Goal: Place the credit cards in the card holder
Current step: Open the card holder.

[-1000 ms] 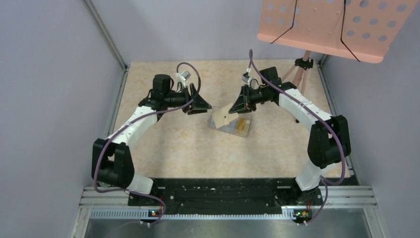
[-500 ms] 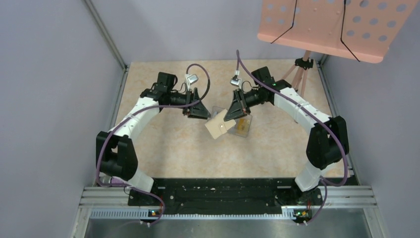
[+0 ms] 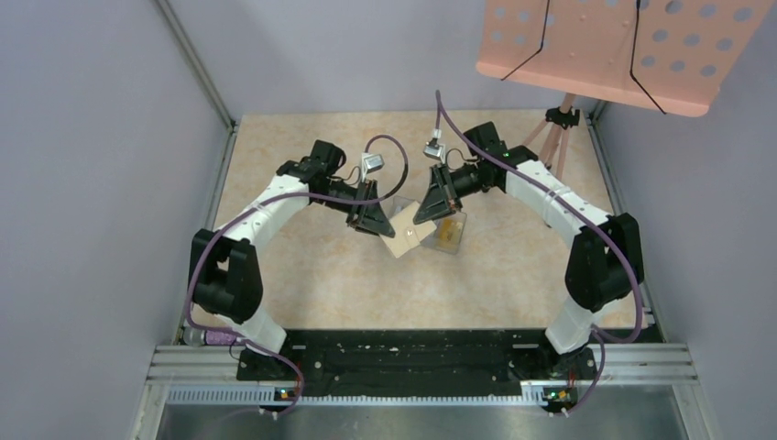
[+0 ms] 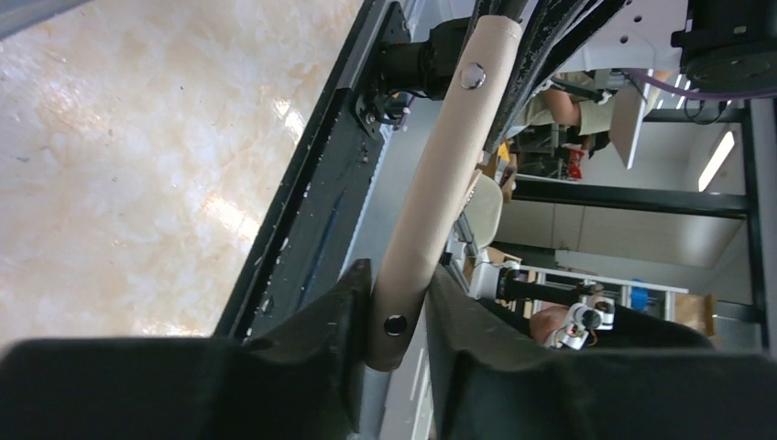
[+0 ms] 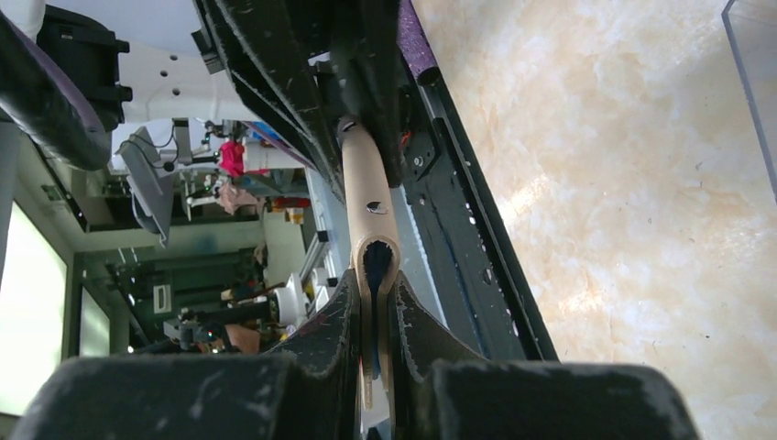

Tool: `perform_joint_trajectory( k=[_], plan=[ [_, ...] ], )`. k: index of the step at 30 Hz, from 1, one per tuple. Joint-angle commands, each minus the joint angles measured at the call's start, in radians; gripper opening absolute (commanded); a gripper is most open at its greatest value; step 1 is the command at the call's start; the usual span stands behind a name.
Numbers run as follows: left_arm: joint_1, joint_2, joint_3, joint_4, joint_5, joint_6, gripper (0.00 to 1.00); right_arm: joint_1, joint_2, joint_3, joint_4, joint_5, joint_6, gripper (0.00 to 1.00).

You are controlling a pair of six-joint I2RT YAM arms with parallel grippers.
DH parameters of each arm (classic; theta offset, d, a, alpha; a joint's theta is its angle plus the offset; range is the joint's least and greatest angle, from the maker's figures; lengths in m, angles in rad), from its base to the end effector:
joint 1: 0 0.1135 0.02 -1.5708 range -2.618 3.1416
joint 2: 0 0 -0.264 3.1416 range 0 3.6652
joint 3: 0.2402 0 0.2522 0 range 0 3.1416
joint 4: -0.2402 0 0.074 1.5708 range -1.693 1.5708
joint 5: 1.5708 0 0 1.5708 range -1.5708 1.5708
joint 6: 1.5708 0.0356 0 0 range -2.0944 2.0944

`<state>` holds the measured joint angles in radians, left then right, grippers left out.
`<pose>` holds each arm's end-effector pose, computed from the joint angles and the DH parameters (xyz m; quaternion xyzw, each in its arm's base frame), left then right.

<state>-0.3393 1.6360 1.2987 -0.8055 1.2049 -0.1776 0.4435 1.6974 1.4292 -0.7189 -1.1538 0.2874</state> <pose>0.2947 -0.1393 0.2736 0.1850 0.7928 -0.5801 0.0276 0.3059 0.1814 0.2945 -0.2190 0.7880 0.5740 0.0386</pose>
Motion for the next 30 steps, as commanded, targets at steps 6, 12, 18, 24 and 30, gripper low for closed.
perform_joint_trajectory(
  k=[6,12,18,24,30],
  plan=[
    [-0.001,-0.01,0.027,-0.025,0.038,0.027,0.05,0.013,0.02,0.089,0.017,0.1,0.015,0.51],
    [0.006,-0.109,-0.04,0.138,-0.185,-0.157,0.0,0.013,0.004,0.121,0.016,0.278,0.07,0.81],
    [-0.014,-0.235,-0.076,0.154,-0.58,-0.265,0.0,0.054,0.0,0.188,-0.027,0.515,0.088,0.92],
    [-0.079,-0.337,-0.065,0.092,-0.922,-0.302,0.0,0.125,0.056,0.309,-0.096,0.626,0.1,0.92],
    [-0.149,-0.36,-0.012,0.035,-1.111,-0.308,0.0,0.181,0.138,0.422,-0.119,0.595,0.123,0.79]
  ],
)
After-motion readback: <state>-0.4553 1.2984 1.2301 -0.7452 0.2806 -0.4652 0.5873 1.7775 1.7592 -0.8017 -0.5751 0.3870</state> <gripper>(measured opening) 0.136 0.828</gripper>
